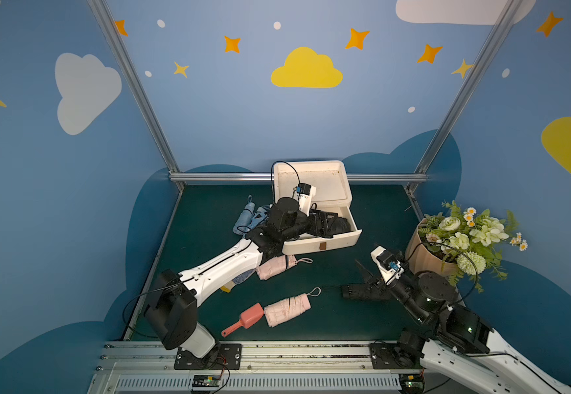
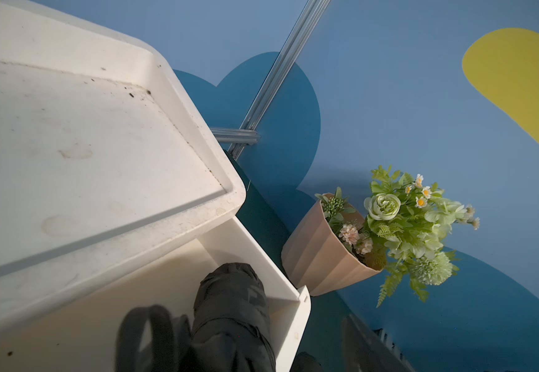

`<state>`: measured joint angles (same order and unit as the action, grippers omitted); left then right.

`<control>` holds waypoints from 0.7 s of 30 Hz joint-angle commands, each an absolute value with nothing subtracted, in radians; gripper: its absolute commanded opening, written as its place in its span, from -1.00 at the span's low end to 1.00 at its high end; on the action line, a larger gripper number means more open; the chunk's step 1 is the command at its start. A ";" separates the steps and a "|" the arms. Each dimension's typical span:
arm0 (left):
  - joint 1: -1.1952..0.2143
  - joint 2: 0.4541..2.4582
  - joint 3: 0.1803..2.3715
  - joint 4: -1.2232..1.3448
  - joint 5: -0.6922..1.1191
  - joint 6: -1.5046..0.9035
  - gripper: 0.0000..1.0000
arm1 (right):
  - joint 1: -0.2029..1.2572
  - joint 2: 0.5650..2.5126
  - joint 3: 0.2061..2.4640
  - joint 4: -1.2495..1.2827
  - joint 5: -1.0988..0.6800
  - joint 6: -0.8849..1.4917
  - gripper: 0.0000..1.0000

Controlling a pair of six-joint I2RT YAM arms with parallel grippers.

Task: Place the umbrella in the drawer by color
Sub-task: Place the umbrella in the drawer.

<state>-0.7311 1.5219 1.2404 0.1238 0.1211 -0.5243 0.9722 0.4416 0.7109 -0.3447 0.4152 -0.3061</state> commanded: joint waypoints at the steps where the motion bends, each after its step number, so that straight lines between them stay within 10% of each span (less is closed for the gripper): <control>1: -0.729 1.438 1.285 -0.005 0.048 -0.440 0.75 | 0.968 0.431 0.762 -0.459 0.386 -0.383 0.51; 21: -0.727 0.901 0.741 -0.011 -0.095 -0.358 0.84 | 0.924 0.587 0.680 -0.829 0.217 -0.827 0.47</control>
<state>-0.7284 0.9653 0.8215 -0.0227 -0.0147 -0.3660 0.9417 0.5419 0.6994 -0.7265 0.2230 -0.7567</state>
